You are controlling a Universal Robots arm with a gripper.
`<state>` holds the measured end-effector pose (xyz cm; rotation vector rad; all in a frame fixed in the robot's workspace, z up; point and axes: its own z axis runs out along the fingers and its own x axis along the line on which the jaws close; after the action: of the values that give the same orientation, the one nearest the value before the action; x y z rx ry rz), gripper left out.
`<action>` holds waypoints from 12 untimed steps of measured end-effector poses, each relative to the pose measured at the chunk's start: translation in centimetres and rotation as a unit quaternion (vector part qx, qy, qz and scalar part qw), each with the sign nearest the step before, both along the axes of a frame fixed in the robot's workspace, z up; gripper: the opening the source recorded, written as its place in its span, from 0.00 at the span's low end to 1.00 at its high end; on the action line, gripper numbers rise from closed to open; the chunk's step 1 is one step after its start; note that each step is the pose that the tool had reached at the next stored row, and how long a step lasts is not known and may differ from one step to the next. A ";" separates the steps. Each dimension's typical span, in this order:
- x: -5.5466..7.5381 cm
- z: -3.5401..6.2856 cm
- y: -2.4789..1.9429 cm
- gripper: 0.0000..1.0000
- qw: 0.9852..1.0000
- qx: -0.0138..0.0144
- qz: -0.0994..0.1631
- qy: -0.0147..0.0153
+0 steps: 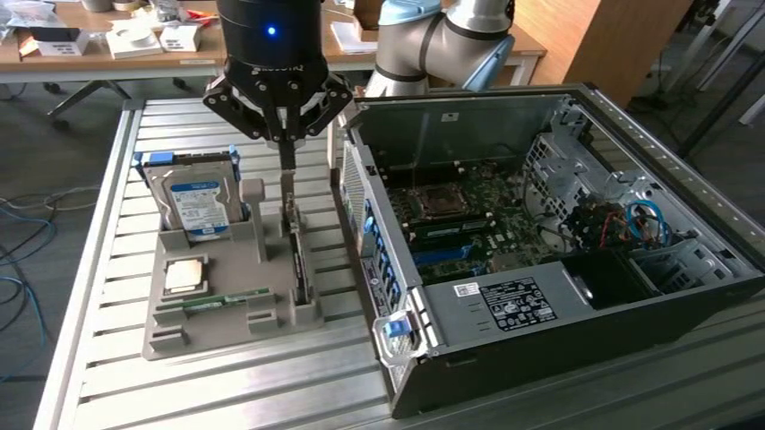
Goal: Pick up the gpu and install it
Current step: 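Pick up the gpu and move the gpu toward the slot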
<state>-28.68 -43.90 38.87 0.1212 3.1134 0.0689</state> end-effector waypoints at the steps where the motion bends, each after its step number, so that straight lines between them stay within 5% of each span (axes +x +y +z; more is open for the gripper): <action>1: 0.0 0.00 0.00 0.11 1.000 0.000 0.000 0.000; 6: 0.0 0.00 0.00 0.11 1.000 0.000 0.000 0.000; 9: 0.0 0.00 0.00 0.29 1.000 0.000 0.000 0.000; 12: 0.0 0.00 0.00 0.35 1.000 0.000 0.000 0.000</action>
<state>-28.68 -43.90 38.87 0.1212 3.1135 0.0689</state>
